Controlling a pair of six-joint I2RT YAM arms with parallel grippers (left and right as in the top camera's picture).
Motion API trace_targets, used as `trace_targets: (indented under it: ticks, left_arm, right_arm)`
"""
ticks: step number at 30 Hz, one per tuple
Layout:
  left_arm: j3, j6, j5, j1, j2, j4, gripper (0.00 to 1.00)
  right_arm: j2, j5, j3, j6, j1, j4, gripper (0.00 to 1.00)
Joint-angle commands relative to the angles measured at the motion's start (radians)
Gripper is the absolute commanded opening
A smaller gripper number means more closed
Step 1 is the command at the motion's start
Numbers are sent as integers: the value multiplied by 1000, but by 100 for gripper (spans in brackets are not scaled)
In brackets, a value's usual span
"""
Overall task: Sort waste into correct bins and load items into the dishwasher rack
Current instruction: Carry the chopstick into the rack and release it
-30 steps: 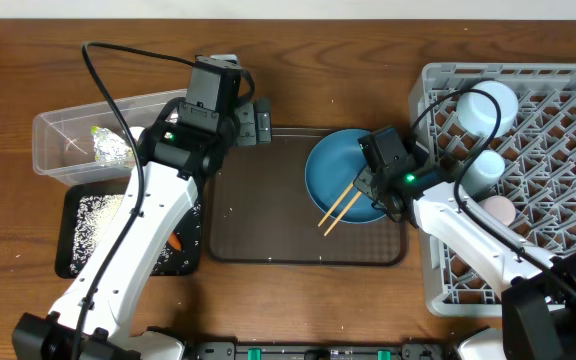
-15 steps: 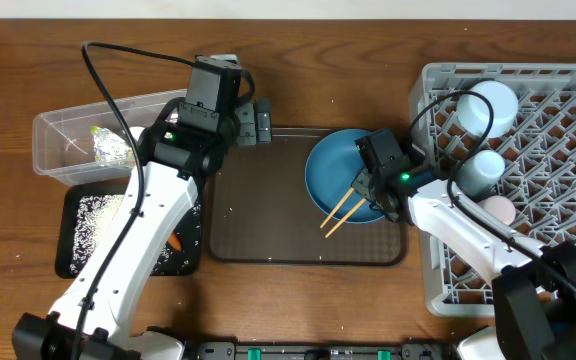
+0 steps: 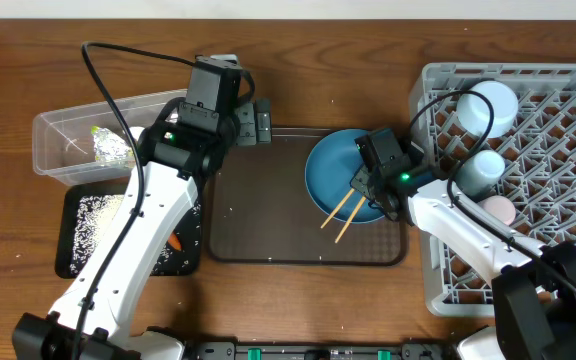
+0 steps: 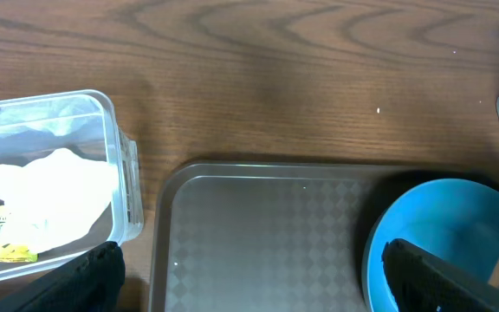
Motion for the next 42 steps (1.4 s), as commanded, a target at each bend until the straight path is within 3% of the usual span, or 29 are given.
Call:
trace_targets:
  ticks: [1, 11, 20, 24, 29, 34, 42]
  left_arm:
    - [5, 10, -13, 3, 6, -3, 98]
    - [5, 10, -13, 3, 6, -3, 98]
    - [5, 10, -13, 3, 6, -3, 98]
    - [5, 10, -13, 3, 6, -3, 98]
    - [5, 10, -12, 3, 6, -3, 98]
    - [5, 10, -13, 3, 6, -3, 98]
    - [5, 10, -13, 3, 6, -3, 98]
  right_arm:
    - [-62, -5, 2, -101, 8, 3, 1]
    - [-384, -82, 4, -349, -42, -42, 1]
    - [-582, 6, 4, -799, -164, -224, 1]
    - [-576, 39, 2, -980, -211, -311, 1]
    - [-527, 44, 1, -1107, -240, -342, 1]
    - [-451, 157, 1, -1120, -274, -337, 1]
    - [-320, 166, 1, -1120, -329, -326, 1]
